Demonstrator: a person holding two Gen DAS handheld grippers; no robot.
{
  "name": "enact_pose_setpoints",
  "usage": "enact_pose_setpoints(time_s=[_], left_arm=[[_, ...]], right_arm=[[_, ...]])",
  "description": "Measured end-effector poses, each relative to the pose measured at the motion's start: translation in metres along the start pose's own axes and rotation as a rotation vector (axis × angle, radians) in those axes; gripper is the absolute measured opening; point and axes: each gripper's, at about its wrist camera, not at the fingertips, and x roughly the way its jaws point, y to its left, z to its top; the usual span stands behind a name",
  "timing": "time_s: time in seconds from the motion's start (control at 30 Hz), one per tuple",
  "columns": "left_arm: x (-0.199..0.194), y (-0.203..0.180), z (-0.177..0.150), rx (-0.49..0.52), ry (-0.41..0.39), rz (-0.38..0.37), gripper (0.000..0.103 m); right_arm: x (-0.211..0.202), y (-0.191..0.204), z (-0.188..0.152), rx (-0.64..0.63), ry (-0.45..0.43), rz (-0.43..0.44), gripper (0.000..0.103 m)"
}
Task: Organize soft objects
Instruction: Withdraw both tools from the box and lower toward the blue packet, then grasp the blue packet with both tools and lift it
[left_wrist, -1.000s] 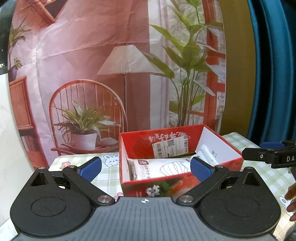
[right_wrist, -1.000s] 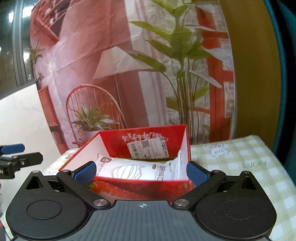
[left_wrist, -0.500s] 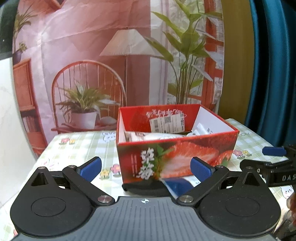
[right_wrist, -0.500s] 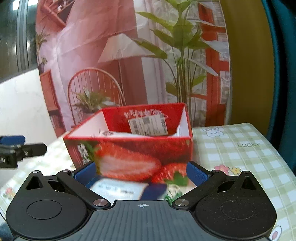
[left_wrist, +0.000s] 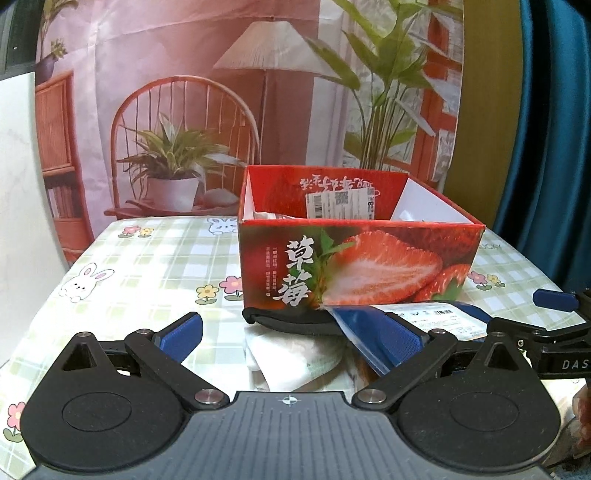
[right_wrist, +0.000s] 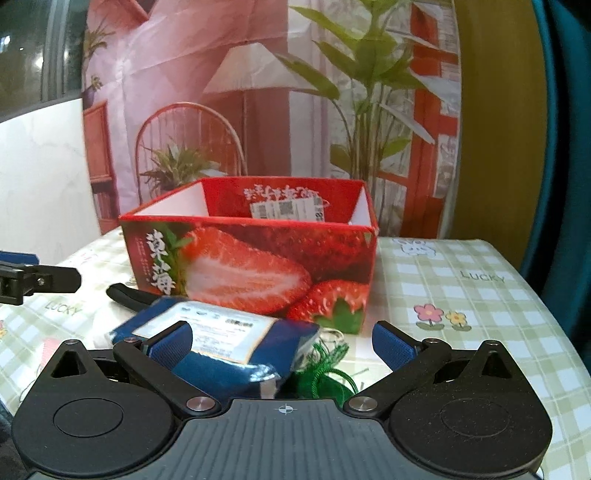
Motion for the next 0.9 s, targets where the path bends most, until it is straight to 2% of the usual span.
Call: enact_pose_setpoints(time_s=[0.27, 0.33, 0.43, 0.5, 0.57, 0.77, 0.9], left_arm=[[0.010, -0.003, -0.006, 0.017, 0.051, -0.036, 0.102], [0.012, -0.002, -0.008, 0.006, 0.064, -0.049, 0.100], [0.016, -0.001, -0.008, -0.007, 0.085, -0.098, 0.091], [0.023, -0.003, -0.005, -0.008, 0.103, -0.123, 0.081], [0.031, -0.004, 0.000, -0.023, 0.131, -0.155, 0.078], [0.066, -0.011, 0.001, -0.085, 0.243, -0.228, 0.077], [0.086, -0.012, -0.003, -0.137, 0.295, -0.283, 0.077]], right_arm=[[0.011, -0.007, -0.009, 0.032, 0.056, -0.016, 0.103], [0.012, -0.007, -0.011, 0.032, 0.062, -0.011, 0.103], [0.013, -0.007, -0.012, 0.035, 0.060, 0.003, 0.102], [0.013, -0.007, -0.010, 0.033, 0.055, 0.012, 0.099], [0.013, -0.006, -0.007, 0.028, 0.047, 0.026, 0.095], [0.023, -0.004, -0.001, 0.019, 0.070, 0.086, 0.079], [0.036, -0.005, -0.001, 0.034, 0.114, 0.132, 0.076]])
